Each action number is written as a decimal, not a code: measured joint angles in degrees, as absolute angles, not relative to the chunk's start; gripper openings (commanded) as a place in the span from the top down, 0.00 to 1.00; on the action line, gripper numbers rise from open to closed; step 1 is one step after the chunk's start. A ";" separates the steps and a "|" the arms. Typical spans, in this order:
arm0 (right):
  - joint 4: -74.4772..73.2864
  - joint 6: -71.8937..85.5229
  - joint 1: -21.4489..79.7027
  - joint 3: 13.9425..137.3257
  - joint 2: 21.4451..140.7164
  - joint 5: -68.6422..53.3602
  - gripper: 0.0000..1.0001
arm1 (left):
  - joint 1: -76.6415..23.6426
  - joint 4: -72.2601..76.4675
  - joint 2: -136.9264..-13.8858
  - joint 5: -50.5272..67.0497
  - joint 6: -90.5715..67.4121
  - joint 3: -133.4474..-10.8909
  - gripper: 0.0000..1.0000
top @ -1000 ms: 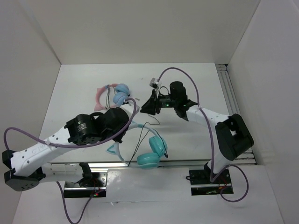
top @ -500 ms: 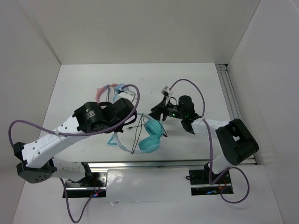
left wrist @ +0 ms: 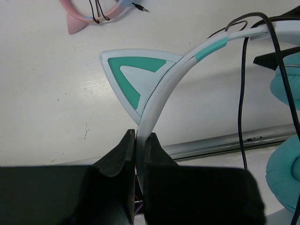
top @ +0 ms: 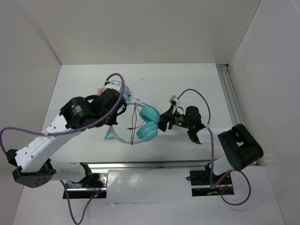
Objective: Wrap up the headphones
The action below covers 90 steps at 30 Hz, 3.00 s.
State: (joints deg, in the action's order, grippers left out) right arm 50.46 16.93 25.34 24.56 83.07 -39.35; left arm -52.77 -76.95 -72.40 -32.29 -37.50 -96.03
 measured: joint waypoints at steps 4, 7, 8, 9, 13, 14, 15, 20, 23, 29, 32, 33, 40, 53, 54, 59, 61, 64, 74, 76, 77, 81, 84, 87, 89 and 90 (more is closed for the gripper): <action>55.07 17.78 27.40 23.79 87.96 -38.28 0.29 | -51.29 -76.31 -72.12 -31.22 -37.47 -96.20 1.00; 59.09 19.16 29.63 24.23 94.19 -36.67 0.29 | -50.59 -75.81 -72.12 -30.57 -37.47 -96.27 1.00; 60.12 19.62 30.52 24.47 96.42 -36.01 0.29 | -50.28 -75.72 -72.12 -30.26 -37.47 -96.29 1.00; 61.49 19.99 31.22 24.64 98.35 -35.09 0.29 | -49.98 -75.59 -72.12 -29.89 -37.43 -96.29 1.00; 67.48 23.31 32.56 25.71 106.10 -32.71 0.29 | -48.56 -75.07 -72.12 -28.77 -37.15 -96.29 1.00; 68.47 24.21 32.64 26.28 107.96 -32.01 0.29 | -48.07 -74.89 -72.12 -28.62 -36.84 -96.29 1.00; 69.32 24.95 32.86 26.79 109.67 -31.53 0.30 | -47.57 -74.67 -72.12 -28.36 -36.47 -96.29 1.00; 75.48 29.39 34.26 31.24 117.03 -29.02 0.31 | -44.36 -73.49 -72.12 -26.96 -35.92 -96.25 1.00; 80.01 31.92 35.24 33.71 120.79 -28.10 0.33 | -42.22 -72.23 -72.10 -25.61 -35.68 -96.23 1.00; 84.62 36.49 36.01 38.15 126.15 -26.57 0.46 | -39.33 -70.46 -71.26 -22.94 -34.44 -95.57 1.00; 84.73 37.95 36.67 40.64 127.96 -25.63 0.50 | -38.20 -69.43 -70.57 -21.74 -34.30 -94.39 1.00; 84.71 38.35 37.04 41.45 128.49 -25.32 0.50 | -37.67 -69.04 -70.35 -21.26 -34.22 -93.89 1.00; 83.96 38.30 39.90 43.97 129.86 -23.09 0.87 | -35.44 -67.72 -69.87 -18.98 -32.97 -91.35 1.00; 77.71 37.34 43.75 32.99 119.87 -15.51 1.00 | -28.88 -63.46 -66.94 -22.37 -35.90 -89.43 1.00; 74.65 36.60 45.06 32.32 117.16 -14.76 1.00 | -28.38 -62.76 -67.00 -23.09 -36.53 -88.97 1.00; 55.27 30.11 52.90 33.61 99.77 -11.92 1.00 | -26.02 -59.07 -70.83 -26.59 -39.70 -88.47 1.00; 48.16 27.29 56.05 35.09 92.88 -10.46 1.00 | -25.17 -57.45 -73.78 -27.59 -40.75 -88.47 1.00; 38.59 23.31 60.14 37.41 84.66 -6.59 1.00 | -24.16 -55.66 -77.89 -29.47 -41.08 -88.05 1.00; 14.33 14.24 71.37 45.45 74.76 12.25 1.00 | -17.69 -54.17 -79.70 -28.91 -40.25 -82.89 1.00; 10.52 12.88 72.64 47.33 74.76 16.29 1.00 | -16.58 -53.98 -79.96 -27.86 -39.31 -82.89 1.00; 8.97 12.38 73.17 47.99 74.70 17.87 1.00 | -16.14 -53.71 -80.14 -26.65 -38.92 -82.89 1.00; 4.27 10.41 74.91 49.08 73.25 22.65 1.00 | -12.34 -53.25 -81.03 -20.40 -36.42 -82.89 1.00; 1.37 8.78 75.05 50.22 71.42 25.28 1.00 | -10.63 -53.52 -81.43 -17.15 -34.35 -82.59 1.00; -1.89 6.22 75.44 53.08 71.07 27.14 1.00 | -10.81 -52.45 -81.52 -15.11 -32.53 -82.06 1.00; -3.27 4.03 75.90 54.59 71.05 27.92 1.00 | -12.01 -51.68 -82.06 -14.81 -31.27 -82.04 1.00; -3.92 2.92 76.03 55.27 71.05 28.18 1.00 | -12.84 -51.24 -82.35 -14.83 -30.85 -81.97 1.00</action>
State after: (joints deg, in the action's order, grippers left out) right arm -3.92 2.92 76.03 55.27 71.05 28.18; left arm -12.84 -51.24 -82.35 -14.83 -30.85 -81.97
